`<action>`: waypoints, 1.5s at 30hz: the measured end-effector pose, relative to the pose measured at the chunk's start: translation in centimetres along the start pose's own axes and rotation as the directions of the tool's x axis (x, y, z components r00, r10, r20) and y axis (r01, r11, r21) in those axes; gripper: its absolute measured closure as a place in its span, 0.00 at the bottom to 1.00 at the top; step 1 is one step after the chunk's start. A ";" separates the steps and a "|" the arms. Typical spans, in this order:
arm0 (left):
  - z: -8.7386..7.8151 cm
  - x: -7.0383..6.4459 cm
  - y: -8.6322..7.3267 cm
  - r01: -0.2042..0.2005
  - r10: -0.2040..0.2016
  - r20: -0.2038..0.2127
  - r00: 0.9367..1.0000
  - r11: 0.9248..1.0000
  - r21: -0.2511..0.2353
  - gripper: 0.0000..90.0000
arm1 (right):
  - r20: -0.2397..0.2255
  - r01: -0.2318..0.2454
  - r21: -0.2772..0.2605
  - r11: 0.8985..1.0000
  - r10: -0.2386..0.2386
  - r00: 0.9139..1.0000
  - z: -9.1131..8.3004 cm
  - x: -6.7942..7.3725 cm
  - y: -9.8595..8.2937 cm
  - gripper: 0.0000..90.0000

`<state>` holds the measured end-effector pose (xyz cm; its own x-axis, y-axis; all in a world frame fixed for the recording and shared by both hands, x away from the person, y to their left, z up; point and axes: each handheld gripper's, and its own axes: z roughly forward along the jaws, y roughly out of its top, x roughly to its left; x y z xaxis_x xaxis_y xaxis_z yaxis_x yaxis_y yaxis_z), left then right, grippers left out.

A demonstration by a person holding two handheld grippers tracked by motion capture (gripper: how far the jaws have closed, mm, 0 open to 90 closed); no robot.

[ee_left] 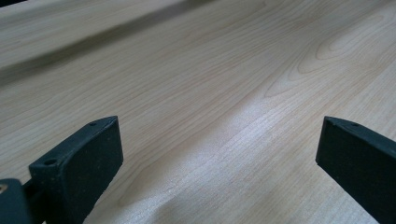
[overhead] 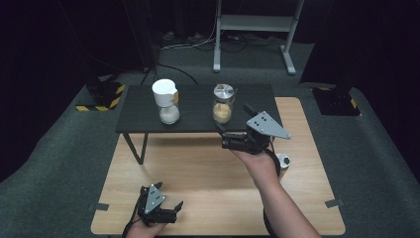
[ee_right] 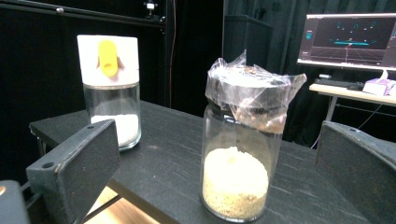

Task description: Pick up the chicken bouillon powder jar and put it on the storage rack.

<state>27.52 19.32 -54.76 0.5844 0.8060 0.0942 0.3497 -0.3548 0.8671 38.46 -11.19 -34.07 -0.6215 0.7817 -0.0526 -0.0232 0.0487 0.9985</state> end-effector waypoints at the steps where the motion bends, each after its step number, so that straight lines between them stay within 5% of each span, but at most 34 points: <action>1: 0.0 0.0 0.0 0.000 0.000 -0.001 1.000 1.000 0.000 0.01 | 0.001 -0.004 0.002 1.000 0.004 1.000 -0.2 0.0 -0.1 0.00; 45: 0.1 -0.1 0.0 -0.009 0.009 -0.006 1.000 1.000 0.005 0.01 | -0.003 0.058 0.147 0.987 -0.058 0.998 -4.2 1.4 -7.3 0.00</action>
<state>27.52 19.21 -54.77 0.5834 0.8054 0.1048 0.3482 -0.3646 0.8636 34.48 -13.02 -41.43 -0.6213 0.7757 -0.1106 0.0561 0.1848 0.9812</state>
